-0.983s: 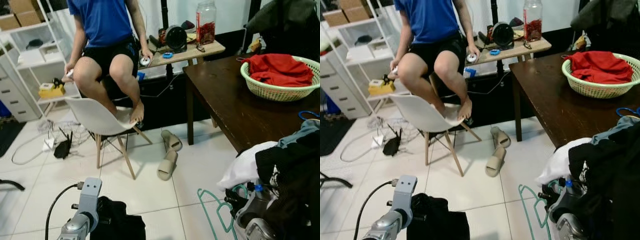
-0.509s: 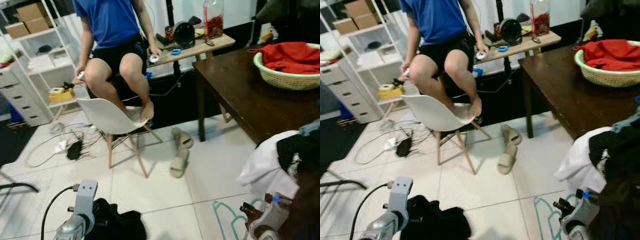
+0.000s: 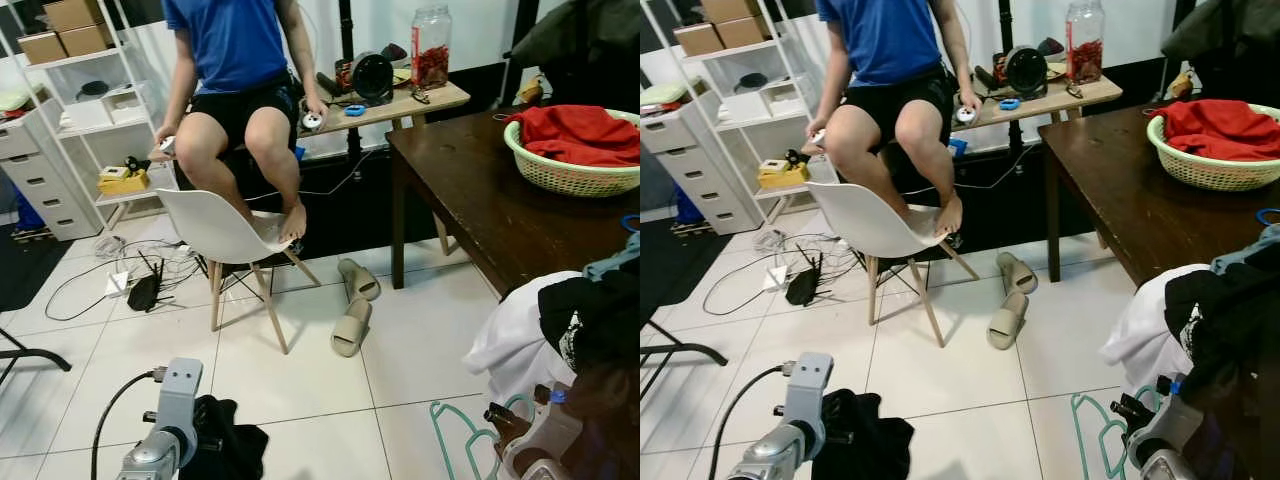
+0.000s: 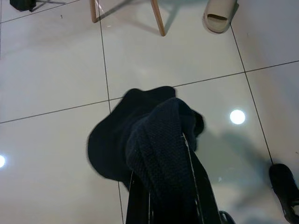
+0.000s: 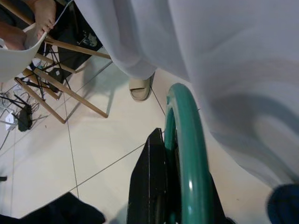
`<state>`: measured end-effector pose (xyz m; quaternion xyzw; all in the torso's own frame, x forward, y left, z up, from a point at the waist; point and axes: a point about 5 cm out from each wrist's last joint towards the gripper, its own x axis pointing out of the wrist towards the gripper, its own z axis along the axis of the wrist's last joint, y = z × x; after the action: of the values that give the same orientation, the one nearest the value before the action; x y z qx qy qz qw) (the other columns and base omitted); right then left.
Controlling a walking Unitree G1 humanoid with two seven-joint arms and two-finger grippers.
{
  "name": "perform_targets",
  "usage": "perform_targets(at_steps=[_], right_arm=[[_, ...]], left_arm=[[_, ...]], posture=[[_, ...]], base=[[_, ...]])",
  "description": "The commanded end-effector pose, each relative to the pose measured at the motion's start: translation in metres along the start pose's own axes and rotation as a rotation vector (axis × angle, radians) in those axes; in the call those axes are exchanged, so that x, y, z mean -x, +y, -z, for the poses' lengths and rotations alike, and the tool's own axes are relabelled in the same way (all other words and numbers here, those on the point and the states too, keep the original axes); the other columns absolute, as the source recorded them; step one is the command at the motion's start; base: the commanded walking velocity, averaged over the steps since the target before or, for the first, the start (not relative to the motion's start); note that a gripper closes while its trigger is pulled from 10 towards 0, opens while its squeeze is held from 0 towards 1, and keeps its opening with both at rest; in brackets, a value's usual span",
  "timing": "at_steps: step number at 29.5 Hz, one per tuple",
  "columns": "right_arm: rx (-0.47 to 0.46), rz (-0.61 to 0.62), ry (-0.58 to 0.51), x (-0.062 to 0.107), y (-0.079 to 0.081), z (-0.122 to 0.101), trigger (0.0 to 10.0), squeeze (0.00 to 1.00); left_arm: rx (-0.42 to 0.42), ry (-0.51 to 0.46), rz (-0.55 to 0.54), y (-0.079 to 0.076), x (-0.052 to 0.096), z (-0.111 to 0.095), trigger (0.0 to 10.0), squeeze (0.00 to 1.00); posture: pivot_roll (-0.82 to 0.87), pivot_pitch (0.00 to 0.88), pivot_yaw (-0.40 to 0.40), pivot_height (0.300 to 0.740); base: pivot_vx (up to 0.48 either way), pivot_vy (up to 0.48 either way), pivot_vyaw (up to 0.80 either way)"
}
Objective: Hang hanger
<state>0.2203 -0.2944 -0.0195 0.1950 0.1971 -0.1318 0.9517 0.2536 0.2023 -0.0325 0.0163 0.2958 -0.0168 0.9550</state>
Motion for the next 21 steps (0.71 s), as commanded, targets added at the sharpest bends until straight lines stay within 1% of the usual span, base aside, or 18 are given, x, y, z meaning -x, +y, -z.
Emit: perform_targets(at_steps=[1,2,9,15,16,18,19,20,21], right_arm=[[-0.017,0.003,0.005,-0.0003,0.0025,0.0034,10.0,0.0],[-0.017,0.001,-0.001,-0.0007,0.0035,0.003,10.0,0.0],[-0.017,-0.002,-0.01,-0.0016,0.0058,0.0027,10.0,0.0],[-0.014,-0.006,-0.009,-0.0019,0.0069,0.003,10.0,0.0],[-0.013,-0.006,-0.004,-0.0018,0.0069,0.0037,10.0,0.0],[-0.013,-0.006,-0.004,-0.0018,0.0069,0.0037,10.0,0.0],[-0.013,-0.004,0.004,-0.0016,0.0062,0.0042,10.0,0.0],[-0.013,-0.004,0.004,-0.0016,0.0062,0.0042,10.0,0.0],[-0.011,-0.005,0.013,-0.0016,0.0049,0.0036,10.0,0.0]], left_arm=[[0.009,0.004,-0.007,0.0074,0.0006,-0.0013,10.0,0.0],[0.009,0.012,0.002,0.0079,0.0005,-0.0013,10.0,0.0],[0.002,0.023,0.017,0.0088,0.0002,-0.0019,10.0,0.0],[0.017,0.022,0.009,0.0092,0.0002,-0.0017,10.0,0.0],[0.032,0.016,0.005,0.0094,0.0003,-0.002,10.0,0.0],[0.032,0.016,0.005,0.0094,0.0003,-0.002,10.0,0.0],[0.069,0.0,-0.007,0.0104,0.0004,-0.003,10.0,0.0],[0.069,0.0,-0.007,0.0104,0.0004,-0.003,10.0,0.0],[0.126,-0.024,-0.023,0.0111,0.0005,-0.0042,10.0,0.0]], posture=[[-0.1,0.0,0.233,0.74],[-0.1,0.0,0.252,0.74],[-0.12,0.0,0.28,0.74],[-0.13,0.0,0.26,0.74],[-0.13,0.0,0.206,0.74],[-0.13,0.0,0.206,0.74],[-0.12,0.0,0.136,0.74],[-0.12,0.0,0.136,0.74],[-0.09,0.0,0.056,0.74]], base=[[0.0,0.0,0.0],[0.0,0.0,0.0],[0.0,0.0,0.0],[0.0,0.0,0.0],[0.0,0.0,0.0],[0.0,0.0,0.0],[0.0,0.0,0.0],[0.0,0.0,0.0],[0.0,0.0,0.0]])
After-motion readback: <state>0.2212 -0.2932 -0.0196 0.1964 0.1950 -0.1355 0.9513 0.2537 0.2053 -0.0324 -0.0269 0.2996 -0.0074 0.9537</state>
